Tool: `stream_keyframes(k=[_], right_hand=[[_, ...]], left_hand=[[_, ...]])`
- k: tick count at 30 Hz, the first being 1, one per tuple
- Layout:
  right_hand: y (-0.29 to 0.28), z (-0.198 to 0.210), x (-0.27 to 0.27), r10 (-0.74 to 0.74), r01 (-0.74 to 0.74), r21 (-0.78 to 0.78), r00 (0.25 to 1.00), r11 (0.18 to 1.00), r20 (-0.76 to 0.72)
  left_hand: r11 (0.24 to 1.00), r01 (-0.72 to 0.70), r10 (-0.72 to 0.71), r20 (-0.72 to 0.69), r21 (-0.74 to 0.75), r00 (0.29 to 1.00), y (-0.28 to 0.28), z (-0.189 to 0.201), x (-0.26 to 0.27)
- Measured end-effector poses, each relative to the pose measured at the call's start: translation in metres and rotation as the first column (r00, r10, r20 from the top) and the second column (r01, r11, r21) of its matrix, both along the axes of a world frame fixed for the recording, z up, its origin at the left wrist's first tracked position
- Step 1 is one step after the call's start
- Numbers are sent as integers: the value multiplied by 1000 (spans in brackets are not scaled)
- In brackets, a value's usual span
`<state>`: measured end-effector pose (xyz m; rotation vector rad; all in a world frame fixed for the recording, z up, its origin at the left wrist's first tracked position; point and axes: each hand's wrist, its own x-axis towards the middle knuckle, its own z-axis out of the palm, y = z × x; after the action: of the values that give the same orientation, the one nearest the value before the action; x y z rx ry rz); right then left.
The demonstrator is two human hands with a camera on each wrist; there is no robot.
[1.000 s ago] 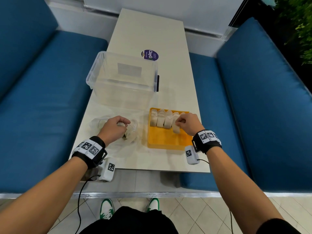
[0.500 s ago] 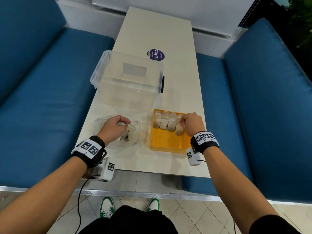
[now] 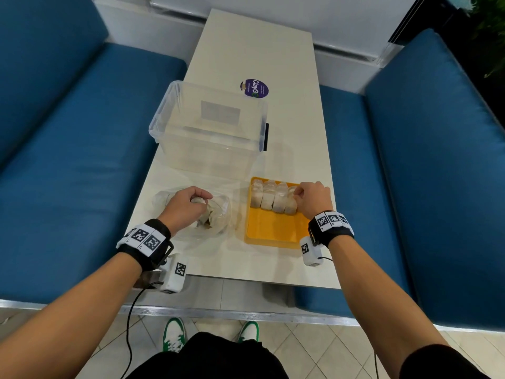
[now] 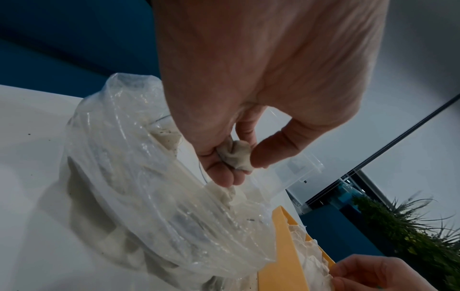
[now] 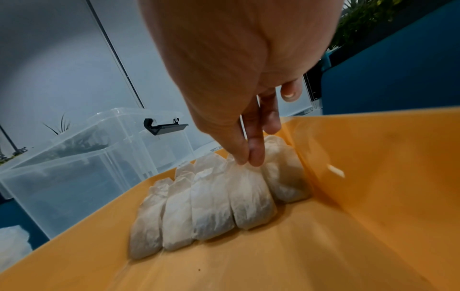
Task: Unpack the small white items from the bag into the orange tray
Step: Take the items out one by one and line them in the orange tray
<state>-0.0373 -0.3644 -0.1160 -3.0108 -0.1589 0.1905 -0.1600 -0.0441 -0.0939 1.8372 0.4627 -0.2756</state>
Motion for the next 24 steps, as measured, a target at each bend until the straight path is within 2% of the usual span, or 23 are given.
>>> stream_keyframes(k=[3, 7, 9, 12, 15, 20, 24], right_hand=[[-1, 2, -1, -17, 17, 34, 1000, 999, 10], [5, 13, -4, -30, 12, 212, 996, 977, 83], [16, 21, -9, 15, -59, 321, 990, 945, 139], [47, 42, -25, 168, -227, 468, 972, 854, 165], [85, 55, -43, 301, -304, 587, 948, 750, 106], [125, 43, -57, 326, -206, 627, 942, 751, -81], [131, 42, -60, 312, -194, 650, 948, 735, -70]], left_hand=[[1000, 22, -22, -18, -4, 1000, 0, 1, -1], [999, 41, -42, -5, -21, 999, 1, 0, -2], [998, 41, -40, 18, -49, 999, -1, 0, -1], [985, 40, -32, 51, -170, 998, -4, 3, 0], [971, 83, -65, 87, -222, 994, -8, 6, 1], [957, 86, -56, 114, -277, 992, -15, 14, 2], [962, 83, -50, 133, -259, 990, -12, 14, 0]])
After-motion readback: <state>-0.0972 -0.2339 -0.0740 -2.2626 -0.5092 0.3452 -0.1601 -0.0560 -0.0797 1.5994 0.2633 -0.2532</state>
